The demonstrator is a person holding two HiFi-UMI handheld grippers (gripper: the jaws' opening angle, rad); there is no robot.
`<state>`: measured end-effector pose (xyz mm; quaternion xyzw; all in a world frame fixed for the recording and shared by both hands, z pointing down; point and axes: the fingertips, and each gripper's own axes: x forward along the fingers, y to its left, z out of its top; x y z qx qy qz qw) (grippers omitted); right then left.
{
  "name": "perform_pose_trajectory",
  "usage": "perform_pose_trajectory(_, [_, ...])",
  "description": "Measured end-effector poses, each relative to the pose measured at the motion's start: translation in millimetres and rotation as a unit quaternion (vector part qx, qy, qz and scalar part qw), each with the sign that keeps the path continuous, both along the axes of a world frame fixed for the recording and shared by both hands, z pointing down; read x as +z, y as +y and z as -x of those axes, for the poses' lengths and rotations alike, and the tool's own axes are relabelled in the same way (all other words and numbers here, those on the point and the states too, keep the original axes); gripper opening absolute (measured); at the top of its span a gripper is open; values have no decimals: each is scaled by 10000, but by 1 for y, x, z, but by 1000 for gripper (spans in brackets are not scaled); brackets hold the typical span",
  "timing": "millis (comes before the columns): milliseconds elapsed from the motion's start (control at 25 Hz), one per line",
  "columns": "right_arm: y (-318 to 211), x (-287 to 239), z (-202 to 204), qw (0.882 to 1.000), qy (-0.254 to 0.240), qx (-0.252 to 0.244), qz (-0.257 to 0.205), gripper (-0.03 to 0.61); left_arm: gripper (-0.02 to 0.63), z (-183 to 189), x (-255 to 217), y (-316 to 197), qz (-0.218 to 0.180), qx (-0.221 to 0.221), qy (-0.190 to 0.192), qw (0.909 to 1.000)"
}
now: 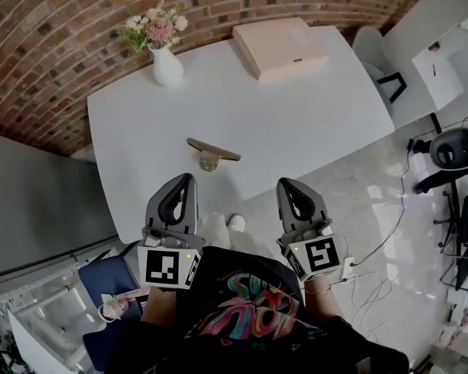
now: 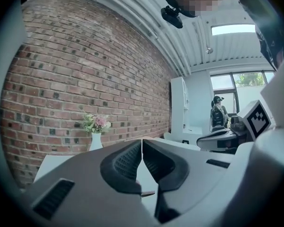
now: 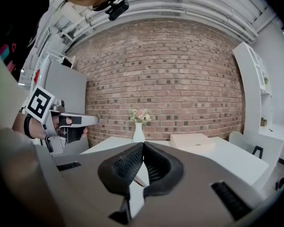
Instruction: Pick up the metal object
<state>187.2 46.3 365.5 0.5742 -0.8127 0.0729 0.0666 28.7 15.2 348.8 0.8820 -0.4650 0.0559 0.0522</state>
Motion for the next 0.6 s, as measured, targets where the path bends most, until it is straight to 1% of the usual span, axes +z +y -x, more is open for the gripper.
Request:
perform_pose_trajectory(160, [-23, 10, 14, 9996, -27, -276, 113, 17, 29, 8, 5, -18, 55, -125, -76, 9999])
perform_pose_trajectory(280, [-45, 14, 24, 9991, -47, -375, 187, 16, 29, 14, 7, -35, 93, -197, -81, 9997])
perform_pose_trajectory(600, [-114, 8, 50, 9985, 59, -544, 86, 16, 29, 39, 7, -94, 61, -302, 44, 9995])
